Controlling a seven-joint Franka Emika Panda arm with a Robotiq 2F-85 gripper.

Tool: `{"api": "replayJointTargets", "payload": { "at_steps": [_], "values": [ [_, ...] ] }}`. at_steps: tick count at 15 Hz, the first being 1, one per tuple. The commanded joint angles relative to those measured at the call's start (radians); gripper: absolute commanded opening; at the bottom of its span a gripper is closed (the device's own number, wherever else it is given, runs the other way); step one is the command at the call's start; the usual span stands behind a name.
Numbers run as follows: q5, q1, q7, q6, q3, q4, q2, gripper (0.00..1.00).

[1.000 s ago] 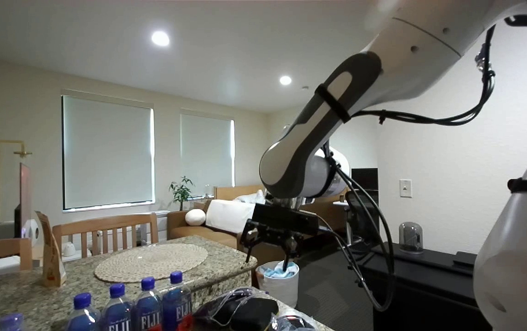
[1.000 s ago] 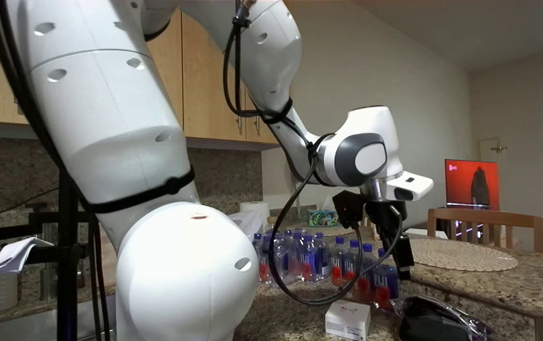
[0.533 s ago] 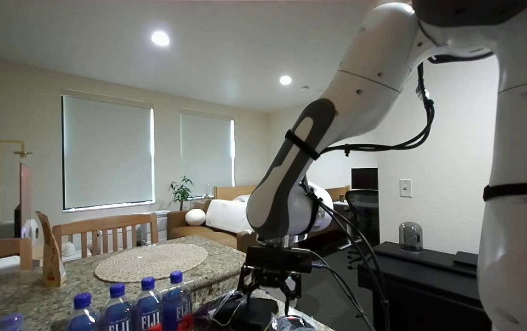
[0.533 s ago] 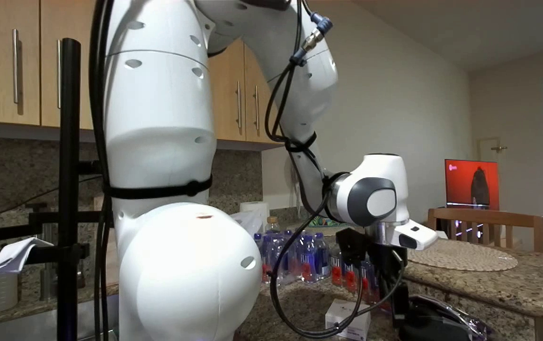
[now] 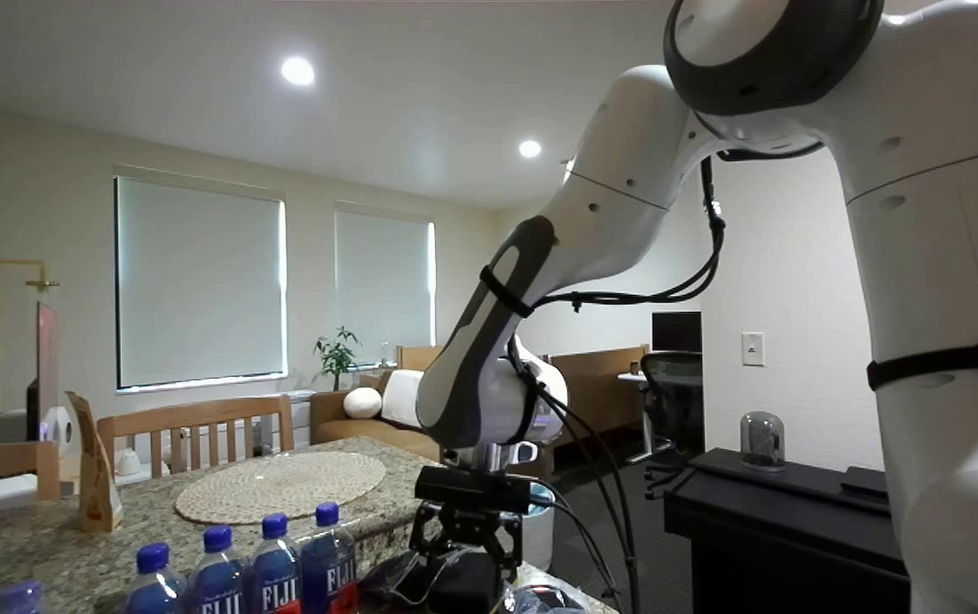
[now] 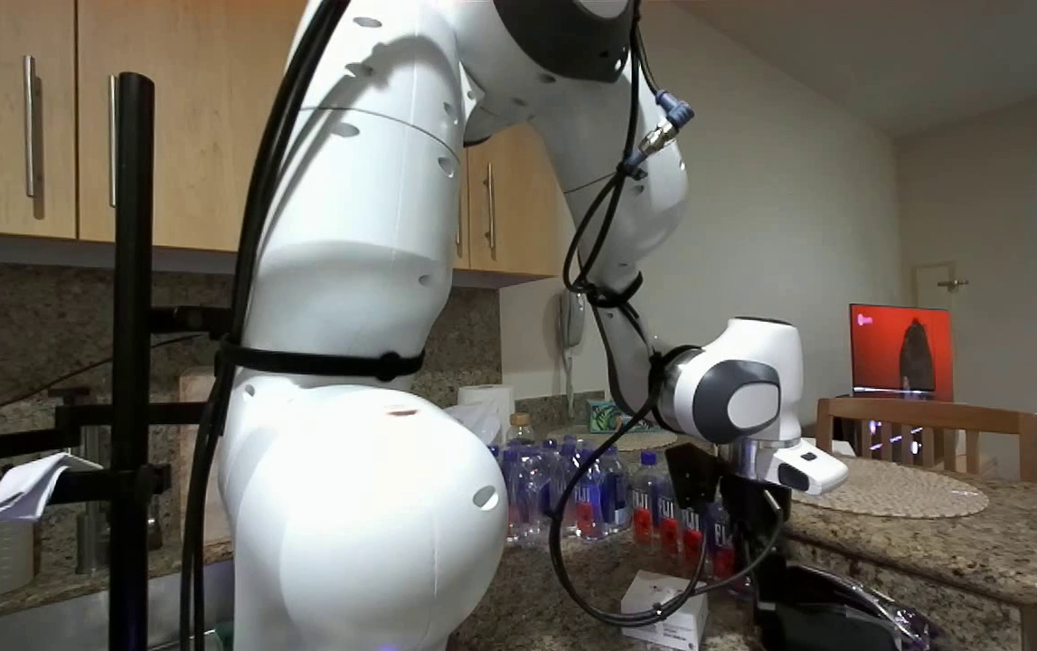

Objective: Remove the black pump from the plastic bag and put it on the top counter

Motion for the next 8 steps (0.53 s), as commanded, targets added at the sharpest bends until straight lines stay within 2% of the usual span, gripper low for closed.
{"api": "replayJointTargets", "payload": {
  "at_steps": [1, 3, 5, 7, 8],
  "values": [
    [-0.014, 0.059, 0.130, 0.160, -0.034, 0.031, 0.047, 1.00],
    [-0.076, 0.092, 0.217, 0.216, -0.075, 0.041, 0.066, 1.00],
    [-0.113, 0.113, 0.270, 0.202, -0.111, 0.055, 0.083, 0.97],
    [-0.139, 0.125, 0.306, 0.176, -0.139, 0.069, 0.096, 0.75],
    [-0.138, 0.124, 0.309, 0.165, -0.145, 0.075, 0.101, 0.67]
  ]
}}
